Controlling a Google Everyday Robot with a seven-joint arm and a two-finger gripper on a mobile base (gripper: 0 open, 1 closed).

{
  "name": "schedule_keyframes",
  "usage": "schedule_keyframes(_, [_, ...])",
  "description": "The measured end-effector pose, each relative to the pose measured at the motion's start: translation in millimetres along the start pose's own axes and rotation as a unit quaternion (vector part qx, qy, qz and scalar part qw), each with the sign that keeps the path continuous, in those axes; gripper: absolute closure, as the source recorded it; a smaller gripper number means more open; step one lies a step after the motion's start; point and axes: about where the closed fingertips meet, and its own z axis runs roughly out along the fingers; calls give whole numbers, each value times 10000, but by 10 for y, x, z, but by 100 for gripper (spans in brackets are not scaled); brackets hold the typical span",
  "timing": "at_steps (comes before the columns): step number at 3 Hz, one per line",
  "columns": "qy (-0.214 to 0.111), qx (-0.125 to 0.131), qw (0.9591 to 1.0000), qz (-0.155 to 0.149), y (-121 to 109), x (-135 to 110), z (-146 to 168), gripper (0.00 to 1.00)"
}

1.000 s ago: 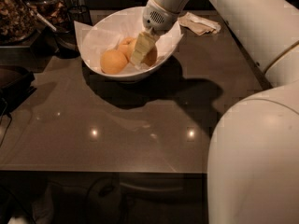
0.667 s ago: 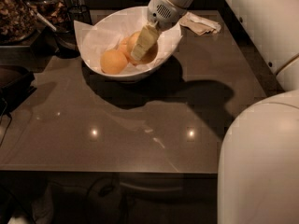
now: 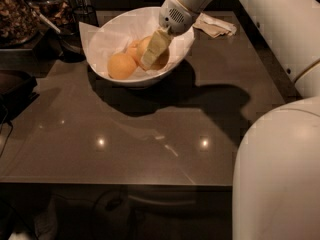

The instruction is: Pick orange from white bowl

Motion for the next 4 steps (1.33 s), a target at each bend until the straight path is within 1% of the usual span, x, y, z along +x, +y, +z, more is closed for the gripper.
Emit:
schedule_keyframes(1, [-375,-34,9992,-128,182,-43,-169,100])
schedule_keyframes(2, [-756,19,9970,-179,538,-35,-447,100])
schedule_keyframes(3, [-1042,116,9939,-336,941,4,-694,100])
schedule_keyframes(4, [-1006,104,9942,-373,957,-1,-677,100])
